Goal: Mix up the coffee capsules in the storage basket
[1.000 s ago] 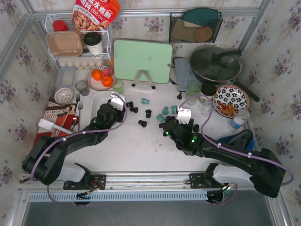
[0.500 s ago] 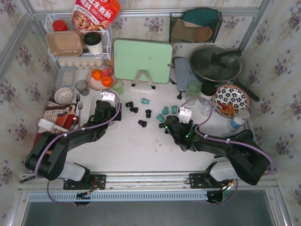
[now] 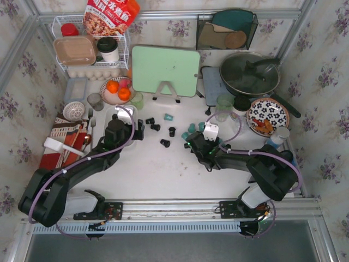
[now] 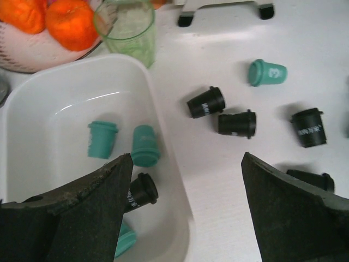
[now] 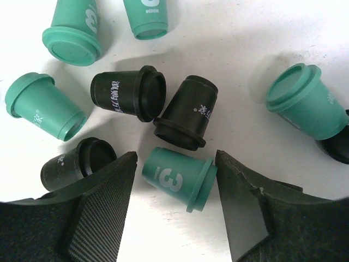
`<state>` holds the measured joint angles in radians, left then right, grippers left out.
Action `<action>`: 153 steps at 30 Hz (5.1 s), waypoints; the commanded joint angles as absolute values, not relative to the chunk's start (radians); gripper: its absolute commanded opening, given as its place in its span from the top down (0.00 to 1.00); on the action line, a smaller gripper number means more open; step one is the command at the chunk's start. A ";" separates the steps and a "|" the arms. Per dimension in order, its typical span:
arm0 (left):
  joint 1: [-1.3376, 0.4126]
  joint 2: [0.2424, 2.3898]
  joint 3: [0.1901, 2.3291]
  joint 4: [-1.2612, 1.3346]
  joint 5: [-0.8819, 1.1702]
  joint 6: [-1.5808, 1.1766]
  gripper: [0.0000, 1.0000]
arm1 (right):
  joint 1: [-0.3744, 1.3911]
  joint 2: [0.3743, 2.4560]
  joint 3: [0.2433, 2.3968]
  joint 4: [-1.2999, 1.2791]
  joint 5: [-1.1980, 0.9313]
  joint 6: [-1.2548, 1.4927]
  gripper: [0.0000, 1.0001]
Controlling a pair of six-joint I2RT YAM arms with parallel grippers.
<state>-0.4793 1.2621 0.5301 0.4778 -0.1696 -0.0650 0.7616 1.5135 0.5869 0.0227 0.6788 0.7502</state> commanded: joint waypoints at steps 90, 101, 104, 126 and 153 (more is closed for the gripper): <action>-0.804 1.488 0.844 0.458 0.860 -0.061 0.64 | 0.928 0.796 0.163 0.789 -0.147 -0.770 0.52; -0.799 1.440 0.837 0.400 0.768 -0.022 0.82 | 0.930 0.704 0.154 0.694 -0.061 -0.709 0.01; -0.779 1.422 0.833 0.379 0.721 -0.020 0.82 | 0.930 0.643 0.155 0.642 0.010 -0.669 0.00; -0.164 1.490 0.804 0.134 0.124 -0.390 0.68 | 0.914 0.998 0.401 0.241 0.691 0.463 0.08; -0.306 1.217 0.719 0.012 -0.096 -0.247 0.21 | 0.874 1.653 0.659 0.230 0.677 0.576 0.24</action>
